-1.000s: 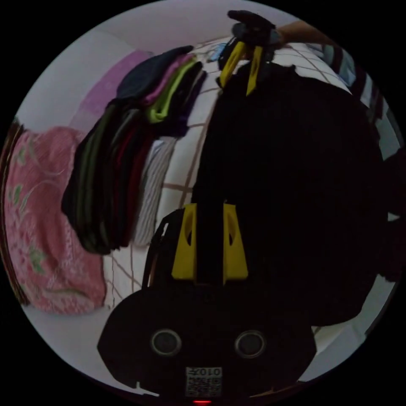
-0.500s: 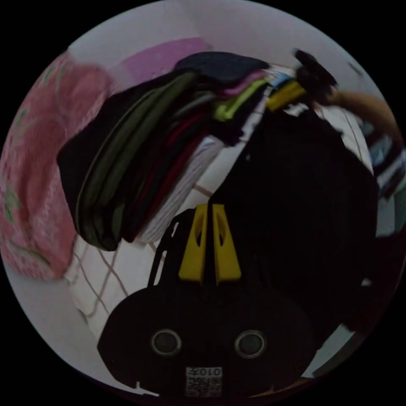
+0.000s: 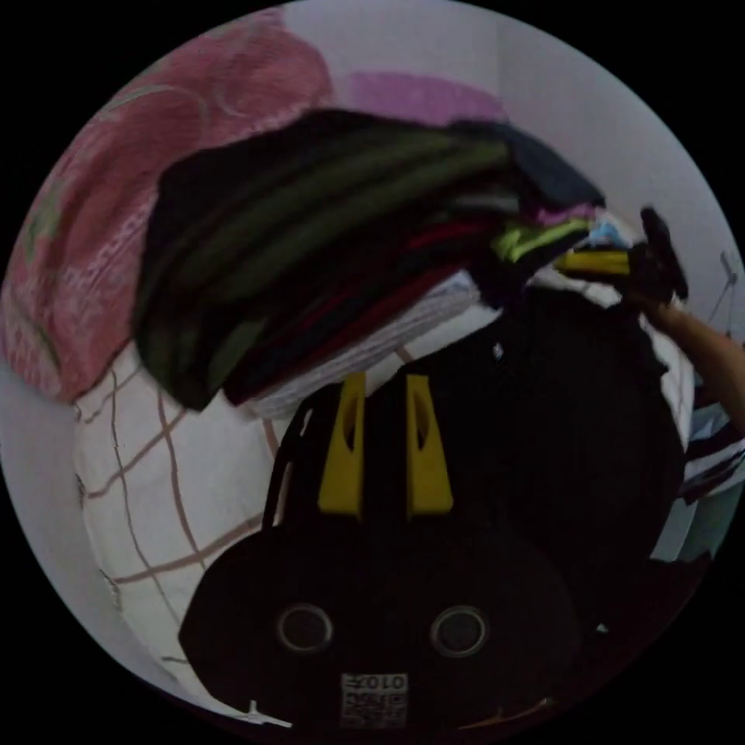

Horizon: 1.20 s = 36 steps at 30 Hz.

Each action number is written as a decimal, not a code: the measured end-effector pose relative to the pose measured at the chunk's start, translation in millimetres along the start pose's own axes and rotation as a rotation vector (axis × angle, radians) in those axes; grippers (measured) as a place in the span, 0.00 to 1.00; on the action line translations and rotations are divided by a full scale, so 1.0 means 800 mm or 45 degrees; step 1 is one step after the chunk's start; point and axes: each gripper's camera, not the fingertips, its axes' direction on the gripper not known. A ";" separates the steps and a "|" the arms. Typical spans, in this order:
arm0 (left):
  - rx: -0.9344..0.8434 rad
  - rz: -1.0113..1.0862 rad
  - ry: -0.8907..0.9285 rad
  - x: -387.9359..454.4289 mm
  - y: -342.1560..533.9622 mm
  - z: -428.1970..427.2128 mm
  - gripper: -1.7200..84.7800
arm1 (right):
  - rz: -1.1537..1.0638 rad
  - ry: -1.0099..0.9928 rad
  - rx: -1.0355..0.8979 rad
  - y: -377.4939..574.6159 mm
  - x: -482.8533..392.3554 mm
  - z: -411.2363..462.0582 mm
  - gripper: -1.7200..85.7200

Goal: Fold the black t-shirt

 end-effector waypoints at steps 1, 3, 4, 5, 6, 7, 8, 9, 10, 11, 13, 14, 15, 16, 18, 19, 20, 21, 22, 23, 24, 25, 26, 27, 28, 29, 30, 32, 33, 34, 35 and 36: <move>0.019 -0.020 0.023 -0.006 0.006 -0.005 0.07 | 0.058 0.045 0.041 0.008 -0.001 -0.007 0.05; 0.057 -0.104 0.028 -0.030 0.033 -0.025 0.07 | 0.093 0.066 0.039 0.018 -0.007 -0.015 0.05; 0.069 -0.125 0.025 -0.035 0.041 -0.031 0.07 | 0.103 0.052 0.015 0.024 -0.014 -0.020 0.05; 0.112 -0.163 0.044 -0.045 0.059 -0.042 0.07 | 0.105 0.032 0.003 0.030 -0.025 -0.026 0.05; 0.150 -0.194 0.053 -0.054 0.078 -0.054 0.07 | 0.107 0.023 0.002 0.034 -0.032 -0.030 0.05; 0.160 -0.214 0.035 -0.059 0.087 -0.061 0.06 | 0.124 0.005 0.007 0.041 -0.046 -0.037 0.05; 0.167 -0.273 -0.024 -0.071 0.109 -0.075 0.06 | 0.146 -0.026 0.020 0.049 -0.061 -0.045 0.05; 0.173 -0.360 -0.059 -0.088 0.134 -0.091 0.06 | 0.148 -0.045 0.022 0.052 -0.070 -0.049 0.05; 0.173 -0.418 -0.062 -0.099 0.148 -0.100 0.07 | 0.139 -0.094 0.019 0.058 -0.089 -0.056 0.05; 0.160 -0.550 -0.060 -0.122 0.181 -0.115 0.07 | 0.112 -0.162 0.012 0.062 -0.109 -0.061 0.05; 0.095 -0.751 -0.098 -0.154 0.239 -0.132 0.07 | 0.075 -0.269 -0.014 0.066 -0.141 -0.066 0.05; 0.050 -0.896 -0.126 -0.170 0.281 -0.138 0.08 | 0.071 -0.356 -0.015 0.067 -0.161 -0.069 0.06; 0.012 -1.019 -0.083 -0.184 0.322 -0.139 0.08 | 0.069 -0.404 -0.011 0.067 -0.170 -0.071 0.06; -0.003 -1.061 -0.041 -0.190 0.339 -0.139 0.09 | 0.056 -0.489 -0.015 0.066 -0.190 -0.073 0.06; -0.007 -1.155 0.069 -0.205 0.388 -0.137 0.09 | 0.042 -0.570 -0.027 0.062 -0.217 -0.074 0.06; 0.005 -1.167 0.082 -0.208 0.395 -0.138 0.09 | 0.044 -0.622 -0.028 0.057 -0.234 -0.074 0.06; 0.025 -1.183 0.117 -0.215 0.405 -0.137 0.10 | 0.044 -0.689 -0.029 0.051 -0.249 -0.074 0.06; 0.027 -1.190 0.156 -0.224 0.410 -0.133 0.10 | 0.039 -0.728 -0.031 0.047 -0.257 -0.074 0.06; 0.030 -1.189 0.175 -0.229 0.411 -0.130 0.10 | 0.016 -0.801 -0.034 0.039 -0.273 -0.074 0.06; 0.035 -1.187 0.205 -0.239 0.412 -0.125 0.09 | -0.020 -0.853 -0.035 0.030 -0.290 -0.076 0.06; 0.042 -1.192 0.236 -0.251 0.413 -0.119 0.09 | -0.043 -0.866 -0.034 0.026 -0.299 -0.077 0.06; 0.049 -1.198 0.257 -0.257 0.414 -0.116 0.09 | -0.090 -0.868 -0.029 0.018 -0.315 -0.079 0.06; 0.070 -1.212 0.298 -0.270 0.415 -0.110 0.09 | -0.120 -0.853 -0.023 0.012 -0.329 -0.081 0.05; 0.076 -1.227 0.327 -0.282 0.416 -0.105 0.08 | -0.128 -0.849 -0.020 0.010 -0.335 -0.082 0.05; 0.073 -1.227 0.339 -0.287 0.417 -0.101 0.08 | -0.142 -0.850 -0.016 0.005 -0.346 -0.081 0.05; 0.073 -1.217 0.375 -0.296 0.417 -0.093 0.08 | -0.150 -0.848 -0.016 0.001 -0.355 -0.080 0.05; 0.066 -1.201 0.412 -0.303 0.418 -0.086 0.07 | -0.153 -0.843 -0.020 0.000 -0.358 -0.079 0.05; 0.035 -1.198 0.419 -0.311 0.424 -0.081 0.06 | -0.169 -0.831 -0.043 -0.005 -0.371 -0.072 0.05; 0.058 -1.193 0.422 -0.315 0.431 -0.086 0.05 | -0.175 -0.826 -0.048 -0.006 -0.374 -0.071 0.05; 0.076 -1.189 0.421 -0.316 0.435 -0.090 0.05 | -0.188 -0.813 -0.053 -0.009 -0.378 -0.069 0.05; 0.109 -1.190 0.416 -0.317 0.444 -0.104 0.05 | -0.198 -0.796 -0.051 -0.011 -0.381 -0.068 0.05; 0.139 -1.192 0.418 -0.315 0.452 -0.121 0.05 | -0.203 -0.787 -0.050 -0.012 -0.382 -0.067 0.05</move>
